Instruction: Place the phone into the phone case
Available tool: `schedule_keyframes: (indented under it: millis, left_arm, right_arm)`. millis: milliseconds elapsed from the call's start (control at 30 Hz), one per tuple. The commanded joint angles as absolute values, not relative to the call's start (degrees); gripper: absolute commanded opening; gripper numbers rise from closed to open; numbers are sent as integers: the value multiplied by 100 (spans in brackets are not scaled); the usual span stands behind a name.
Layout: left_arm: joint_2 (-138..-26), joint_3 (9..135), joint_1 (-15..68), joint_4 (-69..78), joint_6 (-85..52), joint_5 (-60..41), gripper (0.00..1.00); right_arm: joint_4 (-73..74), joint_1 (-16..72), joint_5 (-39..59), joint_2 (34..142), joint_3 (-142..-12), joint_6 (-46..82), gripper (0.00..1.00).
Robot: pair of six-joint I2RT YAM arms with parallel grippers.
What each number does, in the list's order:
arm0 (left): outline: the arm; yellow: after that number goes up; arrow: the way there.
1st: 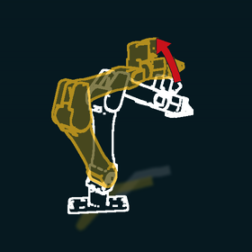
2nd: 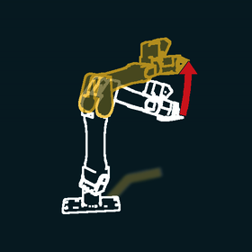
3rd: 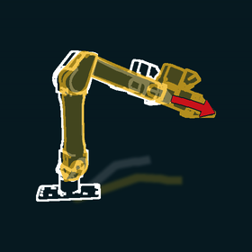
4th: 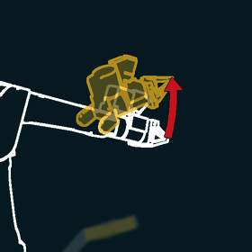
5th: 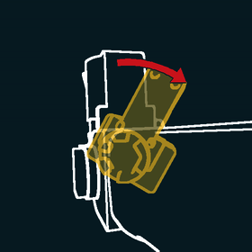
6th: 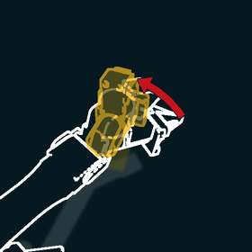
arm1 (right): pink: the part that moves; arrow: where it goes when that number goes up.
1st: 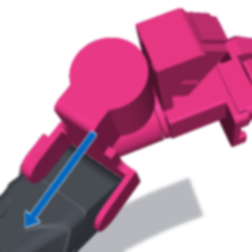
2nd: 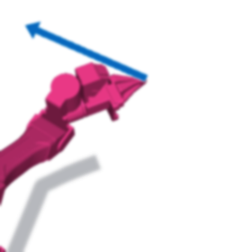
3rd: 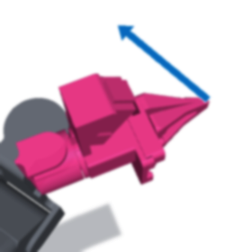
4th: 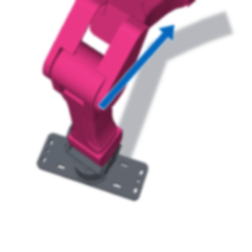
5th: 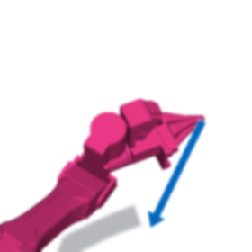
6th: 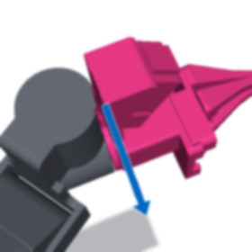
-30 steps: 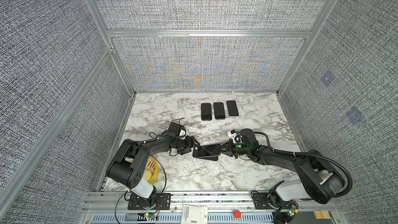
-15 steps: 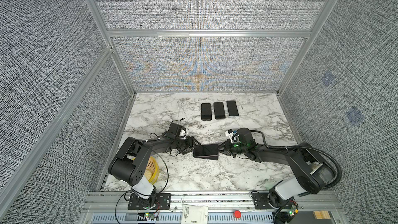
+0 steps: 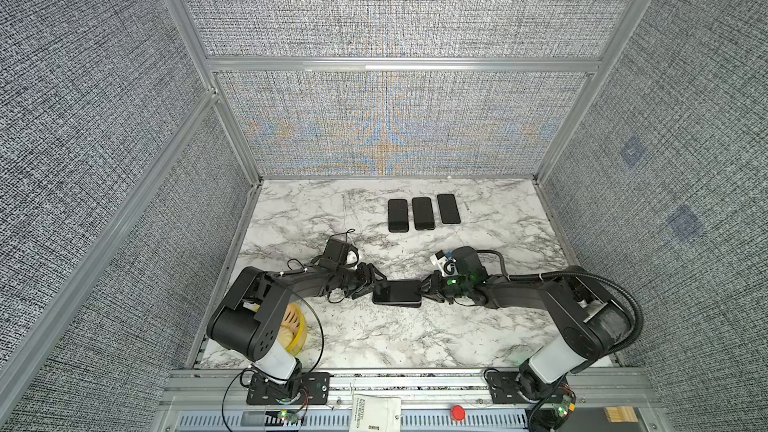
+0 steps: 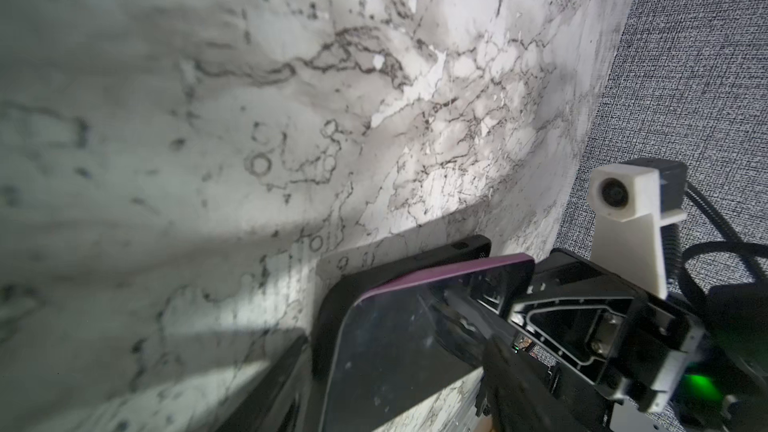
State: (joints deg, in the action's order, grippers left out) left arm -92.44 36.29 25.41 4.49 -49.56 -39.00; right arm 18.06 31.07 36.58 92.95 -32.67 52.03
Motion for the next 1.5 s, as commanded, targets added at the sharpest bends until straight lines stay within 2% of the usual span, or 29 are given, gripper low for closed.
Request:
schedule_keyframes:
  millis: [0, 267, 467, 633, 767, 1033, 1167, 1467]
  left_arm:
    - [-9223, 3587, 2548, 251, -4945, -3858, 68]
    - [-9186, 3533, 2549, 265, -4944, -3832, 68]
    - [-9169, 3609, 2553, -40, -4751, -3754, 68]
    - [-9187, 3775, 2558, -456, -4466, -3687, 68]
    - [-9259, 3896, 2643, -614, -4315, -3691, 67]
    - [-9376, 3994, 2803, -646, -4298, -3735, 57]
    - [-9481, 4033, 2828, -684, -4289, -3744, 48]
    - [-9589, 4054, 2841, -789, -4237, -3735, 41]
  right_arm:
    - [824, 3105, 3373, 9288, -3432, 4719, 27]
    - [-273, 3161, 3207, 9244, -3982, 4167, 43]
    - [-1674, 3322, 2401, 8813, -4525, 3614, 52]
    - [-2170, 3491, 1883, 8676, -4702, 3428, 56]
    - [-2116, 3626, 1716, 8735, -4702, 3441, 52]
    - [-1923, 3759, 1775, 9070, -4808, 3409, 31]
    - [-1831, 3811, 1858, 9152, -4853, 3445, 28]
    - [-1698, 3875, 1889, 9284, -4843, 3493, 23]
